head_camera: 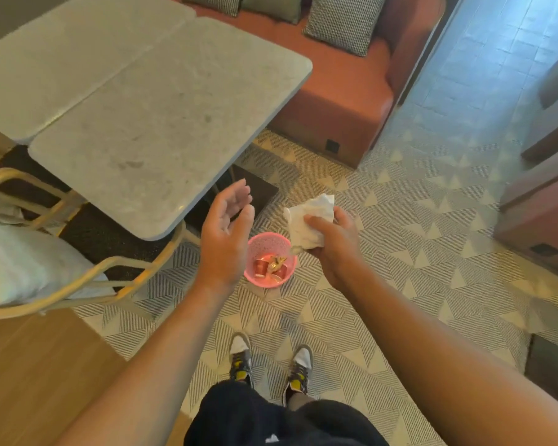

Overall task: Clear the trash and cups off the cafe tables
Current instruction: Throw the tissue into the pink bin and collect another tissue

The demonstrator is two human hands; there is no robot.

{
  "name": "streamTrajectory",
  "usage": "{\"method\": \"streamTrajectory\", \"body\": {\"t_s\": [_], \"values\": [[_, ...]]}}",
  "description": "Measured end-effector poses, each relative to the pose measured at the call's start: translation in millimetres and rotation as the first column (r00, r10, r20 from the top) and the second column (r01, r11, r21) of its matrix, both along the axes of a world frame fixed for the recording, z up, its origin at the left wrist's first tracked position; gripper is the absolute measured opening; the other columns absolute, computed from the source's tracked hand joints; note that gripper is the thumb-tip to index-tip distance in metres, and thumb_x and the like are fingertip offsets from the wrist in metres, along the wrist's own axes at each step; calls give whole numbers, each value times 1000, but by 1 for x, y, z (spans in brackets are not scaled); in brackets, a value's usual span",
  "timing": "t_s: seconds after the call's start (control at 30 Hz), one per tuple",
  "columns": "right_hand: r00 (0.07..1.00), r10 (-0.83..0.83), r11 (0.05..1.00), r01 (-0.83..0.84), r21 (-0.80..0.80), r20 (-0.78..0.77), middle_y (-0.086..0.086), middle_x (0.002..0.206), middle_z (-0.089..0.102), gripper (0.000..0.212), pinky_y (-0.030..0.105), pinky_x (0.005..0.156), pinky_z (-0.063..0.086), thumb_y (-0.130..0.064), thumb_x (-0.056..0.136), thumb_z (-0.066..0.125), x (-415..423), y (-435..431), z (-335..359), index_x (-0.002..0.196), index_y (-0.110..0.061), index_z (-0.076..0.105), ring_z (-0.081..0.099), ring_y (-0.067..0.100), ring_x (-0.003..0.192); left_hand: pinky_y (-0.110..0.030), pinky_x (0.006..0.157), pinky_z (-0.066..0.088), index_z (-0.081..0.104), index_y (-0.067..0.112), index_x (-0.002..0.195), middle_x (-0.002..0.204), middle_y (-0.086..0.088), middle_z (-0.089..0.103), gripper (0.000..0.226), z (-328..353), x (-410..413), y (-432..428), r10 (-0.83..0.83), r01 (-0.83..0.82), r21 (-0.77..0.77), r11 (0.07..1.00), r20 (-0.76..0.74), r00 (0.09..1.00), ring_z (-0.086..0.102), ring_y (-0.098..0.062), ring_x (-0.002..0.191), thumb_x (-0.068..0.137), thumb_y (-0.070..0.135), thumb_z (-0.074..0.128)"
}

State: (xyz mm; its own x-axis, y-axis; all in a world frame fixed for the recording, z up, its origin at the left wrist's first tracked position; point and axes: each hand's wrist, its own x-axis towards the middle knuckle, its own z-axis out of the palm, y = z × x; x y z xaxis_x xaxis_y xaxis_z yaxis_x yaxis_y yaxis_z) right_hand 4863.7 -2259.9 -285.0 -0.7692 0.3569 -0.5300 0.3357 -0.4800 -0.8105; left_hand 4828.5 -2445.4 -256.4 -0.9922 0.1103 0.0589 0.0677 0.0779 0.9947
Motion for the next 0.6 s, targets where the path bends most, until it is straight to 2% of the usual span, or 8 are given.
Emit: {"method": "streamTrajectory", "body": {"t_s": [0.1, 0.2, 0.27, 0.4, 0.53, 0.6], "values": [[1000, -15, 1000, 15, -7, 27, 13, 116, 73, 34, 54, 78, 64, -1, 94, 72, -25, 0, -28, 126, -10, 61, 77, 31, 97, -52, 112, 51, 61, 35, 138, 134, 16, 66, 41, -32, -28, 4, -16, 17, -12, 1000, 35, 999, 62, -11, 131, 98, 41, 58], [997, -12, 1000, 11, 19, 79, 14, 118, 73, 34, 58, 82, 64, -3, 94, 73, -49, -3, -68, 125, -10, 60, 76, 35, 101, -49, 113, 51, 60, 37, 138, 136, 14, 66, 41, -70, -51, 8, -39, 39, -5, 999, 86, 996, 61, -12, 132, 97, 41, 58], [993, -21, 1000, 18, 26, 114, 17, 119, 73, 35, 62, 84, 63, -4, 94, 74, -62, -8, -101, 125, -8, 60, 75, 38, 104, -41, 113, 51, 59, 37, 138, 138, 14, 65, 42, -100, -64, 9, -71, 74, -13, 997, 124, 990, 60, -10, 133, 97, 43, 58], [983, -49, 999, 46, 23, 176, 18, 120, 74, 34, 57, 85, 63, -5, 93, 75, -86, -24, -178, 125, -10, 64, 75, 38, 106, -17, 104, 50, 58, 35, 140, 140, 16, 63, 42, -171, -91, 5, -117, 128, -38, 991, 219, 969, 58, -3, 134, 98, 40, 59], [979, -54, 998, 48, 36, 196, 15, 115, 77, 33, 59, 89, 63, -5, 93, 74, -103, -37, -248, 124, -10, 66, 76, 38, 105, -13, 101, 49, 58, 41, 134, 141, 11, 62, 34, -247, -110, -4, -104, 129, -80, 988, 263, 959, 59, -2, 132, 101, 31, 59], [972, -73, 997, 69, 24, 224, 11, 111, 78, 31, 59, 86, 64, -5, 93, 73, -108, -43, -290, 123, -13, 66, 78, 35, 101, -12, 101, 48, 58, 47, 132, 139, 14, 63, 33, -290, -116, -11, -86, 119, -99, 988, 287, 954, 59, -1, 131, 100, 35, 59]]}}
